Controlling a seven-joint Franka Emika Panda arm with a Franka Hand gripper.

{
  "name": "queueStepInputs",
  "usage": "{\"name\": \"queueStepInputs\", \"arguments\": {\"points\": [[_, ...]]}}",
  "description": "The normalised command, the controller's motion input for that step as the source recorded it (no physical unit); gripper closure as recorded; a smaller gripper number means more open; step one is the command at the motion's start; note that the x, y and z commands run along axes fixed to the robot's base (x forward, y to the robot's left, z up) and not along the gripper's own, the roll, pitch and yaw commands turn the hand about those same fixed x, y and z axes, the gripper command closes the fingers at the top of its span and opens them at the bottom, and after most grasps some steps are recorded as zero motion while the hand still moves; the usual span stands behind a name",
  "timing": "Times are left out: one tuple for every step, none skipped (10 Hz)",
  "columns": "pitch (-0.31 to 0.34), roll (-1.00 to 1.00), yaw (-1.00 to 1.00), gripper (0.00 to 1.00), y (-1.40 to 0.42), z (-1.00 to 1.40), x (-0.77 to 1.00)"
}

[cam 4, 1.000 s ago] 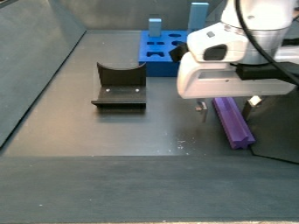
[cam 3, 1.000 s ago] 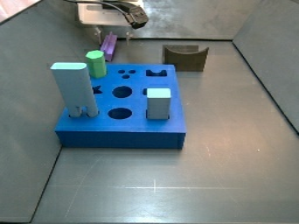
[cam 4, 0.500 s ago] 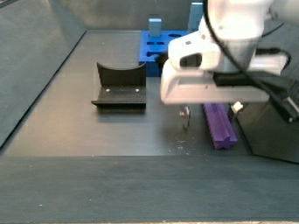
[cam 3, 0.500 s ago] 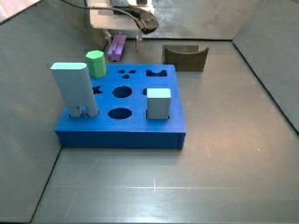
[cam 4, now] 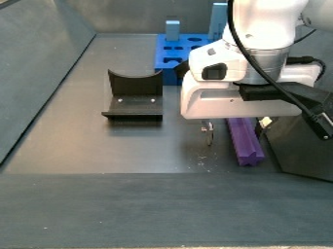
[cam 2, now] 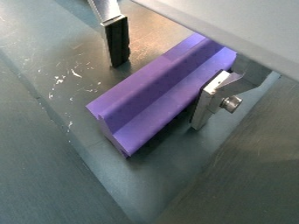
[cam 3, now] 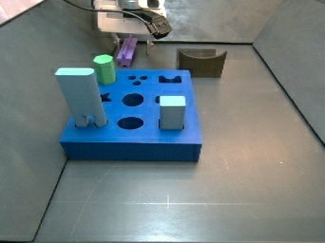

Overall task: Pick up the star object. Move up. Place the star object on the fixture. Regrasp the star object. Move to above the board. Insert the star object.
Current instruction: Pick up the star object.

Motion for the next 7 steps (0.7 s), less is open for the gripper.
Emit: {"name": "queueStepInputs", "arguments": {"points": [[0.000,0.00,0.00,1.00,0.00,0.00,0.00],[0.000,0.00,0.00,1.00,0.00,0.00,0.00],[0.000,0.00,0.00,1.00,0.00,0.00,0.00],[0.000,0.00,0.00,1.00,0.00,0.00,0.00],[0.000,0.00,0.00,1.00,0.00,0.00,0.00],[0.000,0.00,0.00,1.00,0.00,0.00,0.00],[0.000,0.00,0.00,1.00,0.00,0.00,0.00]]}}
